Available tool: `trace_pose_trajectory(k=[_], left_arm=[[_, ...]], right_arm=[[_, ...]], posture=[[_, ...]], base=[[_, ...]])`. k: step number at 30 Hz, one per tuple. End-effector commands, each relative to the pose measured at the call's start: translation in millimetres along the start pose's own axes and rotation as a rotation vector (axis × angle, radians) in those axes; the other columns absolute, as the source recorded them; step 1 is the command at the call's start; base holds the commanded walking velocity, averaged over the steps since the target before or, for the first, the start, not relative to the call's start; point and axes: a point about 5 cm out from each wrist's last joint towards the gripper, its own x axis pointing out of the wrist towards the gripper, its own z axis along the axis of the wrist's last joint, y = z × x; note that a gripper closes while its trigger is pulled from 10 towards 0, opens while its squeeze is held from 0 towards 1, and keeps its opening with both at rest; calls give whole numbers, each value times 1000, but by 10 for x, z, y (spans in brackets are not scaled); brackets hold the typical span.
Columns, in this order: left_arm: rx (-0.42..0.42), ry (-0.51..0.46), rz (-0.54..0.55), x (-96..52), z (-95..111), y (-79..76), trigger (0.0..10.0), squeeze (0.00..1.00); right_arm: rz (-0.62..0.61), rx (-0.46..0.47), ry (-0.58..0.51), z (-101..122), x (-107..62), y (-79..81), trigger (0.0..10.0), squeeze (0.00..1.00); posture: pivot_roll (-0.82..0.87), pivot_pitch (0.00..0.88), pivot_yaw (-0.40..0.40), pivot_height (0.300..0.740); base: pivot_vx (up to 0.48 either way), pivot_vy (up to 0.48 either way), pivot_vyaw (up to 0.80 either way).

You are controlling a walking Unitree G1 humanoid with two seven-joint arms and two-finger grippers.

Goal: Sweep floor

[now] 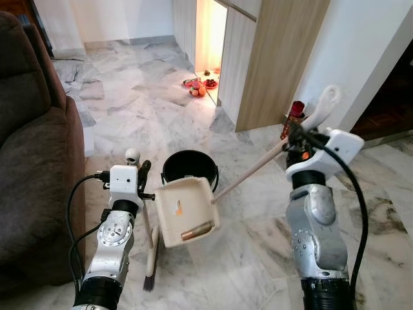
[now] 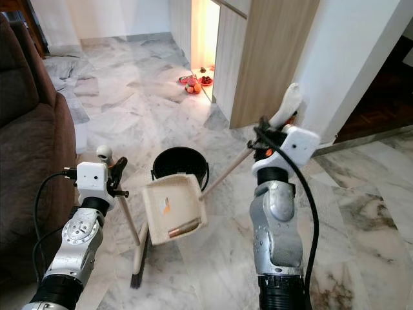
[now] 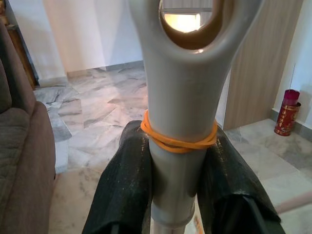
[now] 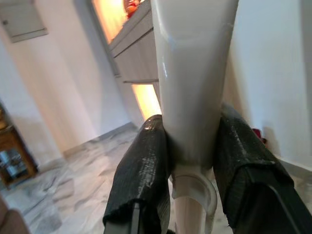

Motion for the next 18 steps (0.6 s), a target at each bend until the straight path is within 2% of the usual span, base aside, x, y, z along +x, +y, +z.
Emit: trace_pose_trajectory(k=[1,5,10,18], left_arm=[[6,-39,-10,44,70,-13,10000,0],[7,-40,-10,45,72,-11,10000,0],[17,-45,-14,44,81,-12,10000,0],[24,-57,-5,41,93,3,10000,0]], right_arm=[[-27,42,-119,223,75,39,10000,0],[-81,63,-129,229,121,16,10000,0],[-177,142,-128,220,165,-24,10000,0],[-227,176,-136,212,216,-29,10000,0]], posture=[[80,0,-50,740],[80,0,-48,740],[82,0,-47,740],[85,2,-44,740]], base=[[0,0,0],[0,0,0],[0,0,0],[0,0,0]])
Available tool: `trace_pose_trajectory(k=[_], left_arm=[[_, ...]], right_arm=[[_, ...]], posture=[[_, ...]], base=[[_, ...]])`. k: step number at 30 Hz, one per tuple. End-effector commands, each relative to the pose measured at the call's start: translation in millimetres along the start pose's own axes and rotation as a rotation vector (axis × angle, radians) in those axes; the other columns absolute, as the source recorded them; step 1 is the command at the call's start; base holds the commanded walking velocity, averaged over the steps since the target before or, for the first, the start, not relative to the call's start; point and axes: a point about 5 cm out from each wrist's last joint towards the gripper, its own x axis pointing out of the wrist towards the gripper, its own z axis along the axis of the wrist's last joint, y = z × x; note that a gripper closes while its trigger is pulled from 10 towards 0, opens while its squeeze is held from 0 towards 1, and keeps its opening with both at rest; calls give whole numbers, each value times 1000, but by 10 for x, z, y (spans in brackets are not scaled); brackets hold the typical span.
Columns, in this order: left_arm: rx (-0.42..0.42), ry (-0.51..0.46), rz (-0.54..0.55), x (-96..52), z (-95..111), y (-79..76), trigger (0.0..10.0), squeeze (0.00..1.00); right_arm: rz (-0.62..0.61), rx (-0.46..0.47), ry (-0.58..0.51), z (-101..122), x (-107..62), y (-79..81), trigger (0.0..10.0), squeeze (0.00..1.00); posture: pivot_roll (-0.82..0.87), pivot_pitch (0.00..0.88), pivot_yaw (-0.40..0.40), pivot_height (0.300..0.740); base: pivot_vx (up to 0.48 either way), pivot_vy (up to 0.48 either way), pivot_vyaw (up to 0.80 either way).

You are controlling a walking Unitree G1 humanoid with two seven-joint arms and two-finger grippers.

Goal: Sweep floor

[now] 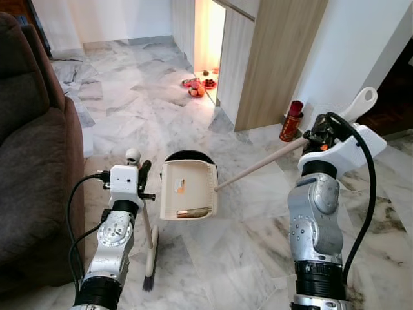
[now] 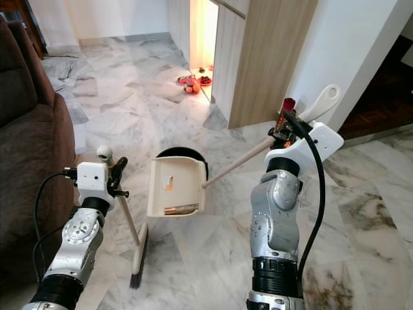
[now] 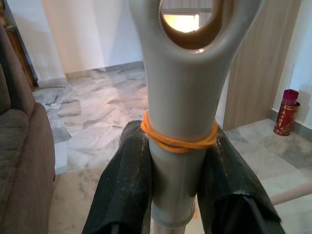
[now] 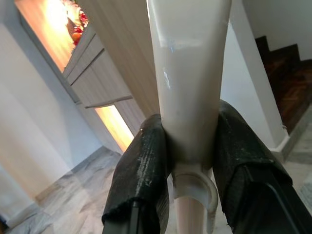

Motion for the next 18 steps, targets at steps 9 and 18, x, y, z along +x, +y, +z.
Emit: trace_pose_trajectory(k=[9,18], left_arm=[[19,-53,2,38,94,16,10000,0],[15,-45,7,40,84,23,10000,0]], right_arm=[[-4,68,-101,175,88,104,10000,0],[15,60,-103,157,93,123,10000,0]], posture=[[88,6,-44,740],[89,10,-46,740]], base=[[0,0,0],[0,0,0]])
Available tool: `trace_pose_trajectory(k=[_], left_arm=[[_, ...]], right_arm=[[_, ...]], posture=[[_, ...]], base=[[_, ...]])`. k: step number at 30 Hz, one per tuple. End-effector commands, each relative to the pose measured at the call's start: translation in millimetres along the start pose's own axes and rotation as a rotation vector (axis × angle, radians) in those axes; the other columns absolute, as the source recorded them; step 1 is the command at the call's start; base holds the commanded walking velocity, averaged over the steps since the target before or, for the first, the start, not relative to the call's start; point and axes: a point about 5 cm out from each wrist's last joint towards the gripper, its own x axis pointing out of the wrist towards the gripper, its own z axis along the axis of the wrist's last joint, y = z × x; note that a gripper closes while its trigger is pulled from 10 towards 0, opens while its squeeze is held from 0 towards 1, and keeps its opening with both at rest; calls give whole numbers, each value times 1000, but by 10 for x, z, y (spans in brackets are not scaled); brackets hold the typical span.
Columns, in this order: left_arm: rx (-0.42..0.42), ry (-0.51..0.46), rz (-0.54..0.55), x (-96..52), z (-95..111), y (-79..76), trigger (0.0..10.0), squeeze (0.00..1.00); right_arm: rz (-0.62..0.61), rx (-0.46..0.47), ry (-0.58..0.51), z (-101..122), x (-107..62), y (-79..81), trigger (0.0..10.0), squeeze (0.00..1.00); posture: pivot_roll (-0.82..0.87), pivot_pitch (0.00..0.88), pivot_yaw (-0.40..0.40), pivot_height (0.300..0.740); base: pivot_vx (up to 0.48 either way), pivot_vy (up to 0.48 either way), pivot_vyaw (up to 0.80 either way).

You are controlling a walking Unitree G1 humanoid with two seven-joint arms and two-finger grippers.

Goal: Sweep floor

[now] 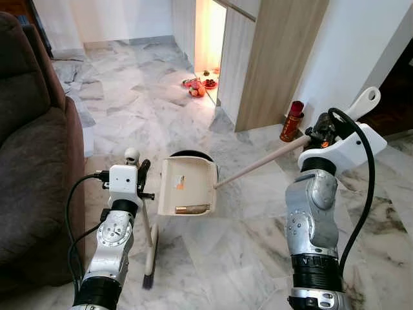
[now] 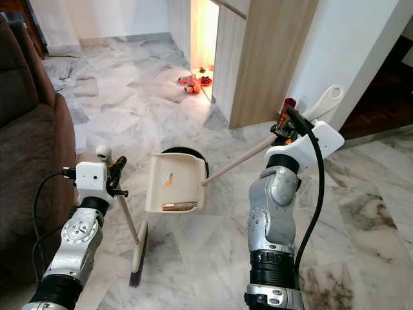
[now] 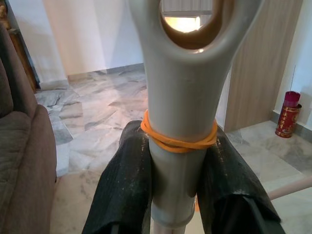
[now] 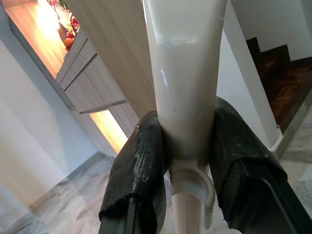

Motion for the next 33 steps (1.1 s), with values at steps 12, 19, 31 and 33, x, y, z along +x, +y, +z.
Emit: trace_pose_trajectory(k=[12,19,31,33], left_arm=[[36,-36,19,-14,71,141,10000,0],[58,-46,44,-132,84,240,10000,0],[52,-42,41,-121,88,198,10000,0],[51,-42,40,-120,86,194,10000,0]], right_arm=[[52,54,-72,140,60,132,10000,0],[55,57,-74,138,69,132,10000,0],[67,61,-75,127,79,145,10000,0],[67,60,-75,127,80,141,10000,0]], posture=[[84,6,-44,740],[101,6,-45,740],[102,0,-43,740],[103,0,-42,740]], base=[[0,0,0],[0,0,0],[175,0,0],[287,0,0]])
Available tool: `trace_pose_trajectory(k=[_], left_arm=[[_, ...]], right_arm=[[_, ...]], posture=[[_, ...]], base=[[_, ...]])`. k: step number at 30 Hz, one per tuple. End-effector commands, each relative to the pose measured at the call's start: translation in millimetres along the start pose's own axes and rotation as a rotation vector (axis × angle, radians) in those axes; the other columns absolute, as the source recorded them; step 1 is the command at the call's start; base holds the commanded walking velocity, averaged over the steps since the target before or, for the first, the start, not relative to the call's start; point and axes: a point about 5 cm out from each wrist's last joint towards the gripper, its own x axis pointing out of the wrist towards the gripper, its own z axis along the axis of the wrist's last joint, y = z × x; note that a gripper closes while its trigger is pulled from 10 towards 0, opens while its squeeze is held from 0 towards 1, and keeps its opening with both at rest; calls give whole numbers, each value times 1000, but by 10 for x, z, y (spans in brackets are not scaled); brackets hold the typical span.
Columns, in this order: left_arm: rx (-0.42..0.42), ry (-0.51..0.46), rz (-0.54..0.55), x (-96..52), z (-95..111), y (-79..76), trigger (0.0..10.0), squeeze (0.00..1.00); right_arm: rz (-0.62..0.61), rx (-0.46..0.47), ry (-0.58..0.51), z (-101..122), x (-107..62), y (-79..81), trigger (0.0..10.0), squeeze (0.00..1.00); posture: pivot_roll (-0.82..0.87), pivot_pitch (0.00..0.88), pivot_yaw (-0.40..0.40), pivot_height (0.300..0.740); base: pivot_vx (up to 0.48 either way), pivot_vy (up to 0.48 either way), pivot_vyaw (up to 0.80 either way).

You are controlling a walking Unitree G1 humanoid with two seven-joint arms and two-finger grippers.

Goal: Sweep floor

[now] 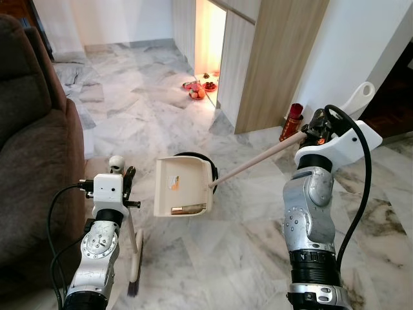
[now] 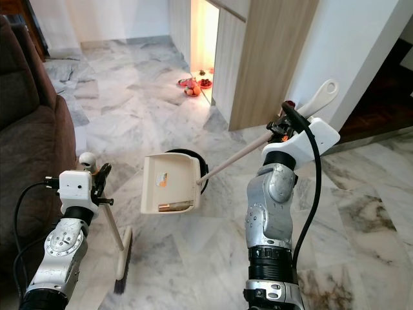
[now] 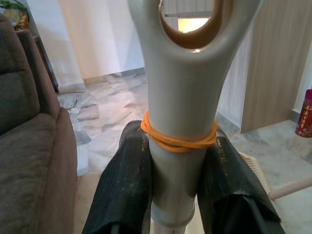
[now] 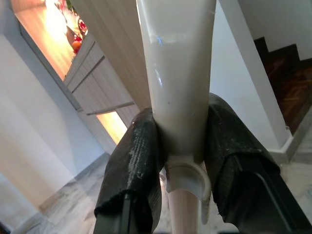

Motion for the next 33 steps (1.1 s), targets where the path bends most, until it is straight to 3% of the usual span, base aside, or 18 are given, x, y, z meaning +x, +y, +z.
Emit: trace_pose_trajectory(k=[1,19,25,33], left_arm=[[0,-57,-6,59,132,-29,10000,0],[-5,-52,-11,46,114,-53,10000,0],[-6,-53,-8,47,118,-54,10000,0],[-8,-55,-5,50,124,-57,10000,0]], right_arm=[[25,45,-74,143,47,85,10000,0],[44,42,-83,152,46,113,10000,0],[73,54,-96,177,41,144,10000,0],[76,73,-96,178,42,151,10000,0]], posture=[[103,0,-41,740],[104,0,-39,740],[106,0,-42,740],[107,0,-44,740]], base=[[296,0,0],[309,0,0],[316,0,664],[315,0,0]])
